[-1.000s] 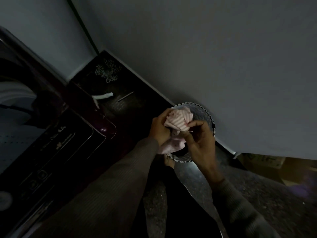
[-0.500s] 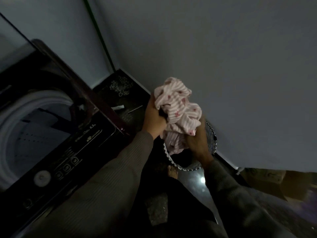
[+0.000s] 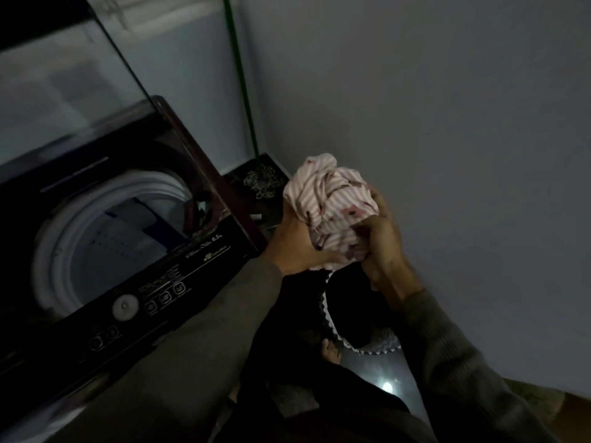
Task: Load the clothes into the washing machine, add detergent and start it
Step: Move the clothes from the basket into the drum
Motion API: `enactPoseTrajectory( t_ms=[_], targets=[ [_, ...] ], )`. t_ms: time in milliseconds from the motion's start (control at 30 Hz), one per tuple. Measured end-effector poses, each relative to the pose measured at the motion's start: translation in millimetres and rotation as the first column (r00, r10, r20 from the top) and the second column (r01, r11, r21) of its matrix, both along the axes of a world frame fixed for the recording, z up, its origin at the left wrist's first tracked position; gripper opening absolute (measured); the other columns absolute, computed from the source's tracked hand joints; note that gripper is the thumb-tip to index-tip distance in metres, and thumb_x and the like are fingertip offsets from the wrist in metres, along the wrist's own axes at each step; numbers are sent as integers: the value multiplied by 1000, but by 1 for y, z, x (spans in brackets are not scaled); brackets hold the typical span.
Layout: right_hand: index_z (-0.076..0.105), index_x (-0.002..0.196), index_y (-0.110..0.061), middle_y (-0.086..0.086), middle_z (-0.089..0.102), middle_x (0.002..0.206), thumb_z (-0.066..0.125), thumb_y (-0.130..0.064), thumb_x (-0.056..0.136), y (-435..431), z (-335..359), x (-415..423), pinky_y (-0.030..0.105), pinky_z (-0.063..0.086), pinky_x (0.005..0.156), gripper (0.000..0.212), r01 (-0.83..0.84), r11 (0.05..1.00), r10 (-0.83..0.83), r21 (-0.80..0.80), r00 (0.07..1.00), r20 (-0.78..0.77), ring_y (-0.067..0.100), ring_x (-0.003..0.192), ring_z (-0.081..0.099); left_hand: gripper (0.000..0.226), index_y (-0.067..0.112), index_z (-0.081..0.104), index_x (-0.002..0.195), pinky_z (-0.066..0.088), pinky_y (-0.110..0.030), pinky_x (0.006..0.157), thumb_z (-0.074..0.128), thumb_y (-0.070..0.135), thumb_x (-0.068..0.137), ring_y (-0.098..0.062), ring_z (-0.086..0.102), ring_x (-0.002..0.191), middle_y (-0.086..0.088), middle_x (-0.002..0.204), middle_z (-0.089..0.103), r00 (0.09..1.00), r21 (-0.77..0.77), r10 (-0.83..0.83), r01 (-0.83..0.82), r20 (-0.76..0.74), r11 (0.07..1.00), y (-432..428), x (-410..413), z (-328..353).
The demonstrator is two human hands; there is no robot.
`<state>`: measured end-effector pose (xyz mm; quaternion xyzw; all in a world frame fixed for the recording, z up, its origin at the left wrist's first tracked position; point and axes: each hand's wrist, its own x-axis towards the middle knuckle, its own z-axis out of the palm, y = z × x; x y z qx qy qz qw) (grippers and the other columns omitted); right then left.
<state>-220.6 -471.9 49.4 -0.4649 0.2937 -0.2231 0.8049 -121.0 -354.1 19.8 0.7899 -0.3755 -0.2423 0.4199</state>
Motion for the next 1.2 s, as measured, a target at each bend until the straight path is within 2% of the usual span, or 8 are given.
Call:
enactPoseTrajectory(
  t_ms=[167,267,433,533,767,933,1033,1200],
  targets=[
    [38,146,-10,17,64,124,51,7,60,-18,32,10,43,50,93,88,-364,929,340,72,914,223,35,116,60,55,18,55,122,45,-7,92,80,0,76,11,57,107,3,123,59,915,-291,340,-392,-216,873,9,10,28],
    [43,143,-12,8,66,119,57,1,71,-31,40,18,36,51,92,75,-498,865,499,-67,835,234,26,108,61,62,29,53,117,46,-6,88,66,-18,79,17,58,101,11,116,60,840,-317,405,-519,-361,794,20,21,45],
    [18,153,-44,-12,22,161,92,-31,60,-27,22,35,40,36,113,120,-515,742,500,-429,852,-156,4,146,25,68,8,49,138,53,-21,90,69,-7,74,-8,61,117,3,126,63,757,-389,330,-596,-564,703,45,38,63],
    [2,156,-35,-13,27,158,92,-22,57,2,18,51,39,39,113,135,-563,720,577,-407,811,-102,3,142,34,74,8,50,138,56,-27,89,75,13,69,-12,64,114,0,127,65,702,-378,256,-612,-665,695,61,40,76],
    [38,146,-26,-4,55,142,74,-17,84,86,23,100,47,39,113,72,-546,806,578,-230,809,103,17,133,51,86,8,48,140,57,-25,74,74,19,59,-18,66,108,-5,126,64,584,-323,323,-739,-745,591,116,72,87],
    [46,141,-24,0,58,140,64,-1,92,132,35,143,44,44,108,57,-484,823,535,-298,837,118,20,130,54,71,15,44,142,45,-11,95,75,18,78,-9,46,130,5,143,47,687,-349,598,-726,-413,593,180,107,89],
    [58,129,-27,0,65,130,60,-1,94,167,42,171,39,50,100,44,-469,832,508,-296,858,71,18,121,61,66,9,34,145,26,11,81,69,14,89,8,35,117,11,141,34,711,-274,685,-698,-159,662,213,129,80],
    [48,140,-5,20,53,141,42,5,77,208,43,209,51,40,110,65,-637,751,607,174,770,197,39,130,50,63,18,44,118,43,-30,99,71,51,71,-14,54,110,-10,119,53,629,-194,772,-750,85,632,271,168,58]
  ],
)
